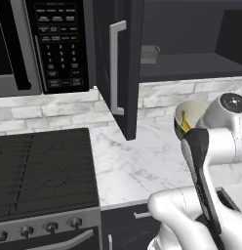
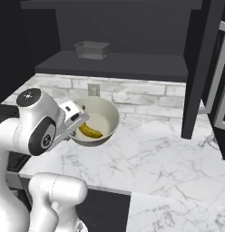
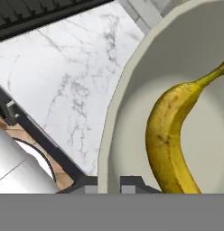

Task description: Pick the banana from the cabinet and place it in the bowl. Then pick the bowl and place it in the sink. Then turn on the sink facuet.

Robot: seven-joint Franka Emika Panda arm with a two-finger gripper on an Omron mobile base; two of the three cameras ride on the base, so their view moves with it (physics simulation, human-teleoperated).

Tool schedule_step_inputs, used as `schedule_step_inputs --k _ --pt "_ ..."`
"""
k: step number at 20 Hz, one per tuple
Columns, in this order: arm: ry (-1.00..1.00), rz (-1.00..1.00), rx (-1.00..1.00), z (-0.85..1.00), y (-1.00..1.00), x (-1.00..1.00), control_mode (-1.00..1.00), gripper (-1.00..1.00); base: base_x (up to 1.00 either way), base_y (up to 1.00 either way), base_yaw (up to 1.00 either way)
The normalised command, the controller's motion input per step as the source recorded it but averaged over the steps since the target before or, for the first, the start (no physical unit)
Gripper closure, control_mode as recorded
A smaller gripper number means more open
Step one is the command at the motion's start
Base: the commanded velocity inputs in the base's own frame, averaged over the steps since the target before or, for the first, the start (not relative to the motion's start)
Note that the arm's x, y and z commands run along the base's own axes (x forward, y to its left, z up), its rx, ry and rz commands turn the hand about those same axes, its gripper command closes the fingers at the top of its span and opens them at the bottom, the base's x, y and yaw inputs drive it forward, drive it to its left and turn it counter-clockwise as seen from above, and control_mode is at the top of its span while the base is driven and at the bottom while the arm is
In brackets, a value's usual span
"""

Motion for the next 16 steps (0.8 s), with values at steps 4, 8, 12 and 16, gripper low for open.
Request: schedule_step_inputs --k 4,8,12,16 --pt "0.03 0.48 -0.03 0.86 -0.01 -0.61 -1.0 1.0 0.0 0.0 0.0" --pt "0.07 0.31 -0.06 0.65 0.04 -0.49 -1.0 1.0 0.0 0.0 0.0" --pt "0.03 0.06 -0.11 0.29 0.24 -0.15 -1.0 1.0 0.0 0.0 0.0" --pt "0.0 0.0 -0.08 0.17 0.17 -0.02 -1.0 1.0 0.0 0.0 0.0"
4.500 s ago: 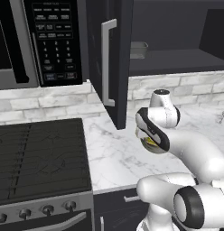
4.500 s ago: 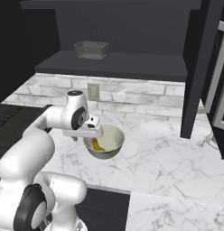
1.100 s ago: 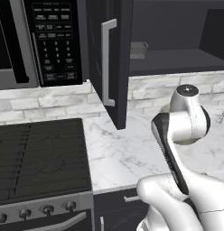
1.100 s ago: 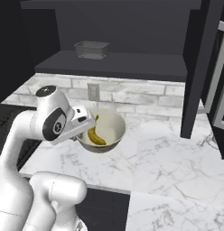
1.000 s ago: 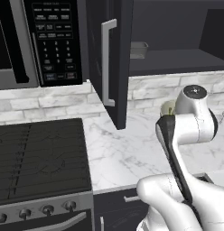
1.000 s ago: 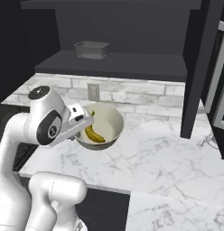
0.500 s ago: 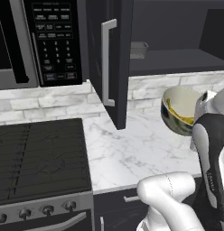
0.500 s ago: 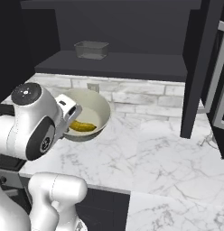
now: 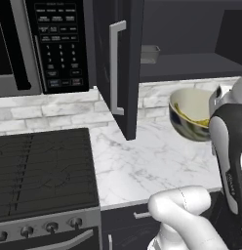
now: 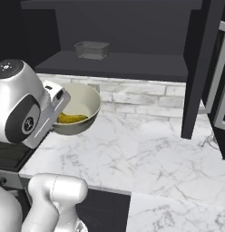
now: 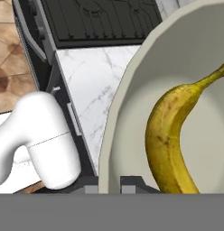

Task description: Pick the banana from the cabinet and place it in the bowl. Then pick the bowl and place it in the sink. Then turn on the sink facuet.

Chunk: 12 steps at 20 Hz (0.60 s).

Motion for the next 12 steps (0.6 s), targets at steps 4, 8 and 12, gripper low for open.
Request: schedule_step_inputs --k 4,8,12 --pt "-0.03 0.0 -0.04 0.04 0.07 -0.2 -1.0 1.0 0.0 0.0 0.0" --pt "-0.07 0.0 -0.01 0.0 0.0 -0.37 -1.0 1.0 0.0 0.0 0.0" --pt "-0.05 0.0 0.0 0.0 0.0 -0.21 -1.0 1.0 0.0 0.0 0.0"
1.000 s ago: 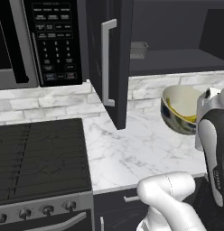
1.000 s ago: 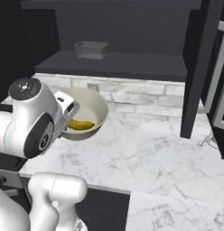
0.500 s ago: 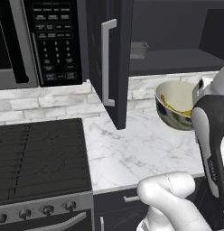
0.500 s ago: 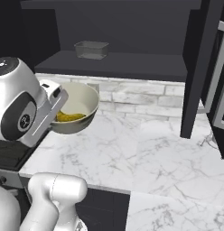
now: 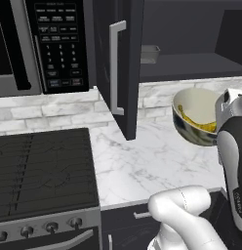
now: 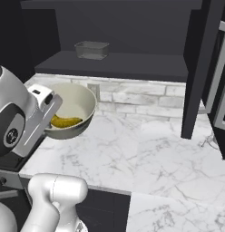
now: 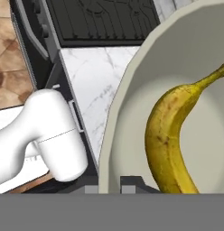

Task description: Pick the banana from the cabinet and place it in the bowl. Then pick the bowl and place it in the sink. Then turn on the sink facuet.

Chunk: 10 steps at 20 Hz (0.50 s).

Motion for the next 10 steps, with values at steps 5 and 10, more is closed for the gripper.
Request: schedule_step_inputs --k 5,10 --pt "-0.01 0.01 0.0 0.0 0.02 0.0 -1.0 1.0 0.0 0.0 0.0" --pt "0.02 0.0 0.0 0.0 0.0 0.0 -1.0 1.0 0.0 0.0 0.0"
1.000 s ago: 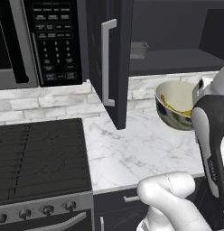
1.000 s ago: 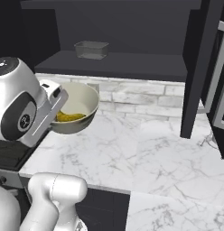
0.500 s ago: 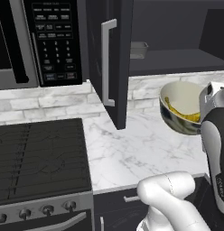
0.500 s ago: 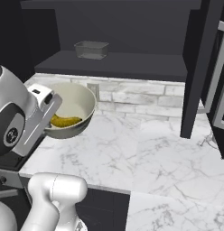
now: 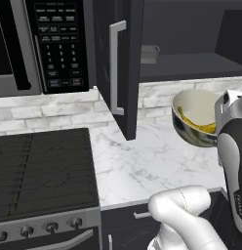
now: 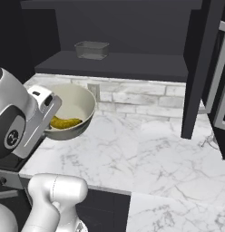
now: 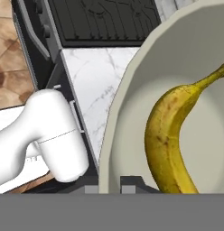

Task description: Pick the banana from the cabinet and place it in the bowl. Then pick the bowl and place it in the sink. Then turn on the sink facuet.

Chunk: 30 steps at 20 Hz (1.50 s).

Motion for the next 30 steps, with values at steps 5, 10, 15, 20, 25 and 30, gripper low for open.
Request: schedule_step_inputs --k 5,10,15,20,25,30 --pt "0.0 0.0 0.0 0.0 0.0 0.0 1.0 1.0 -0.46 0.04 0.0" --pt "0.0 0.0 0.0 0.0 0.0 0.0 1.0 1.0 -0.93 0.17 0.0" --pt "0.0 0.0 0.0 0.0 0.0 0.0 1.0 1.0 -0.73 0.34 0.0" --pt "0.0 0.0 0.0 0.0 0.0 0.0 1.0 1.0 -0.27 0.37 0.02" --pt "0.0 0.0 0.0 0.0 0.0 0.0 1.0 1.0 -0.06 0.52 -0.05" --pt "0.0 0.0 0.0 0.0 0.0 0.0 1.0 1.0 -0.13 0.61 -0.5"
